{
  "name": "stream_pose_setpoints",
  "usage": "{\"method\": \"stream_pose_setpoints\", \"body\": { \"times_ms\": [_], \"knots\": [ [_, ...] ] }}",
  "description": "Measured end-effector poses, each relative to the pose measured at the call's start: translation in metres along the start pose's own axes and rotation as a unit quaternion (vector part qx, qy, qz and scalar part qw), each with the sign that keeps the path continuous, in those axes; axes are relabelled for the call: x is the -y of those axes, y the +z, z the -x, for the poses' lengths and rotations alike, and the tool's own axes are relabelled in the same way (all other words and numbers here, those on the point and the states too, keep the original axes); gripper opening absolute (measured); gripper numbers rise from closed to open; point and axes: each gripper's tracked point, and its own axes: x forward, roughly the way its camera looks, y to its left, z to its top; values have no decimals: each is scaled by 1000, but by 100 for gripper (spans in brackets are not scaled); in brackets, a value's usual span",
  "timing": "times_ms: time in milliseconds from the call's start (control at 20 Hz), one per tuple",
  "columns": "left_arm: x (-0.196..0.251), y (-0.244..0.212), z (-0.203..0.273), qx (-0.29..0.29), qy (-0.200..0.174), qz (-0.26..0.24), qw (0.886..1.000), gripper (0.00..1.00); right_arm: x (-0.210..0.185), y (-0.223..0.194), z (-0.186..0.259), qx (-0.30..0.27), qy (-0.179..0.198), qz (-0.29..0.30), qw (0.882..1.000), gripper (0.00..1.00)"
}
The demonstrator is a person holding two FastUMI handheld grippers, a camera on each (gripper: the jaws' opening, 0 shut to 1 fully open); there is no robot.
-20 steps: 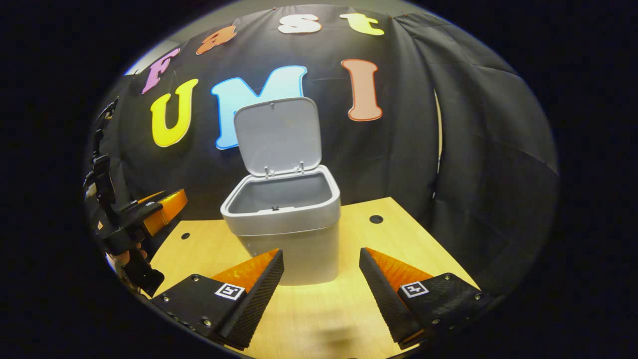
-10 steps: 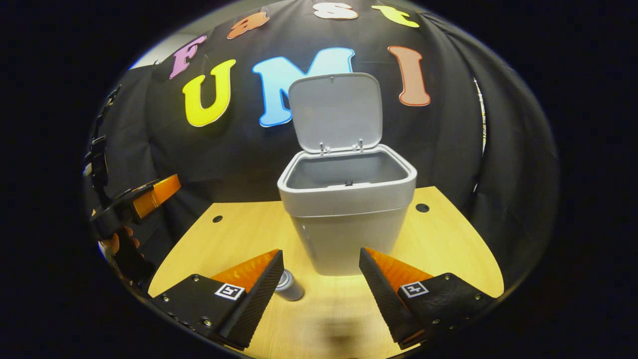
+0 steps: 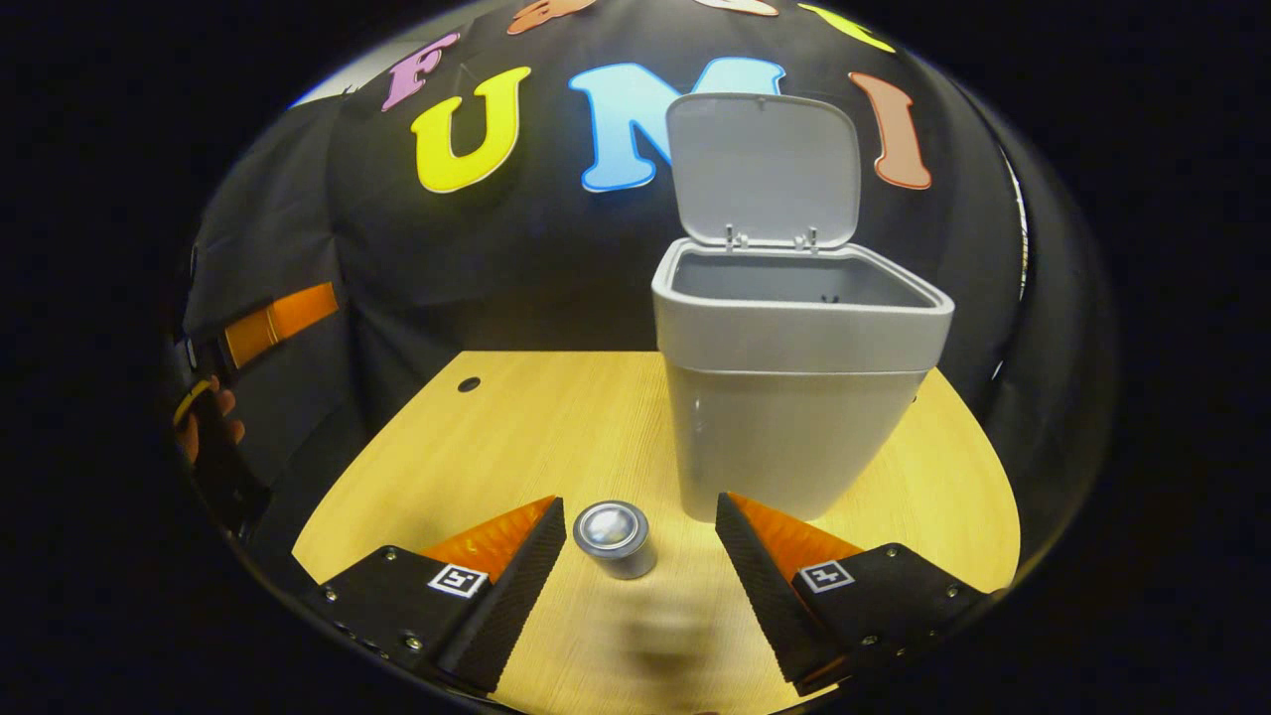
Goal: Press the lid of the desktop garbage bin to open it, pick up the crumpled paper on the desktop and throw it into the bin, then pick up the pop can on the desktop and drop it into the bin, and finally close the garbage bin lid.
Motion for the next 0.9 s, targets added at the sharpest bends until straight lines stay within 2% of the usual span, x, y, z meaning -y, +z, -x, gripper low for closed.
{"method": "stream_pose_setpoints", "body": {
  "times_ms": [350,400,450,500,550,900],
  "knots": [
    [-22,3,10,3,18,-3,1000,98,-17,-26,-37,-60,4,34,998,98],
    [-26,3,9,3,21,-4,1000,94,-19,-28,-42,-67,6,39,997,98],
    [-30,2,11,1,24,-5,1000,98,-21,-31,-47,-72,7,42,996,98],
    [-35,1,12,-2,28,-5,1000,94,-23,-33,-51,-77,9,45,996,98],
    [-40,1,13,-4,32,-6,999,98,-25,-34,-56,-81,10,49,995,98],
    [-61,-3,14,-14,50,-13,999,98,-27,-51,-83,-114,9,78,990,98]
  ]
}}
